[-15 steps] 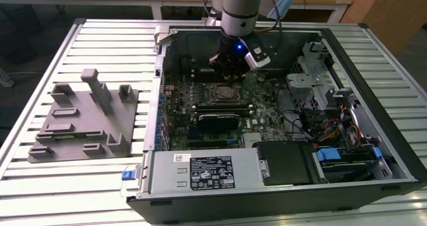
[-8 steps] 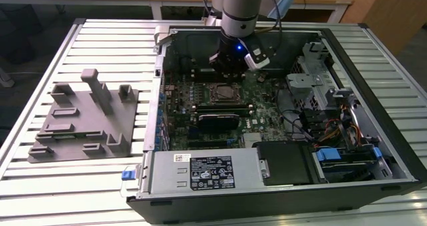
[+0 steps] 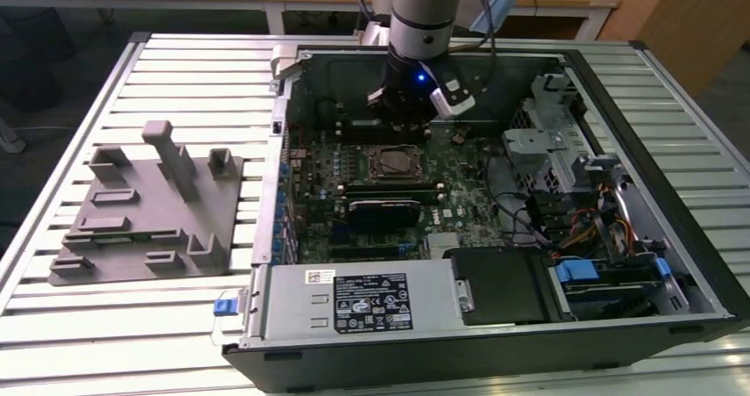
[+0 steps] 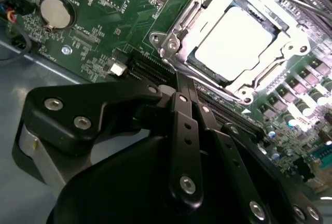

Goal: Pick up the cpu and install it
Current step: 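Install the first cpu locking lever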

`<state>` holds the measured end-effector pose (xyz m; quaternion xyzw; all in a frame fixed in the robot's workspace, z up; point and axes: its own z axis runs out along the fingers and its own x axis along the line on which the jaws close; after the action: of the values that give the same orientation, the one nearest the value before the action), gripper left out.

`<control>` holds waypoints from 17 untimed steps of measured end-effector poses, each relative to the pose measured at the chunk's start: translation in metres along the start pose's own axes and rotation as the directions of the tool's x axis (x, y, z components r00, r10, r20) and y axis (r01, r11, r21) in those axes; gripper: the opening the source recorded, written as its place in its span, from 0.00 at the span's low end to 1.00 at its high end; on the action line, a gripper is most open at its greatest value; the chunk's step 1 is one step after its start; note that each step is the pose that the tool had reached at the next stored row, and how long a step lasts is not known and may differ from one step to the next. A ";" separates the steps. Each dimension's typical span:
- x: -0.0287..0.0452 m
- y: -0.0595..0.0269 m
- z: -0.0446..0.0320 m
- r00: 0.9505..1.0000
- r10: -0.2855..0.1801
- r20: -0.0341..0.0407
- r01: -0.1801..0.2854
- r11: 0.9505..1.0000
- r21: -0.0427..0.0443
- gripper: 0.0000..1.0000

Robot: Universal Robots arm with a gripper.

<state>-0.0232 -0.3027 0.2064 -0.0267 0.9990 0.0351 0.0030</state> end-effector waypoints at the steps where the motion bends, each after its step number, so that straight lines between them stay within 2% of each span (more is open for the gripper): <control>1: 0.0000 0.0001 -0.0002 1.000 0.000 0.000 0.000 1.000 0.000 0.11; 17: 0.0004 -0.0074 -0.0008 1.000 0.000 0.000 0.000 1.000 0.000 0.11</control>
<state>-0.0232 -0.3101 0.2067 -0.0267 0.9990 0.0352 0.0030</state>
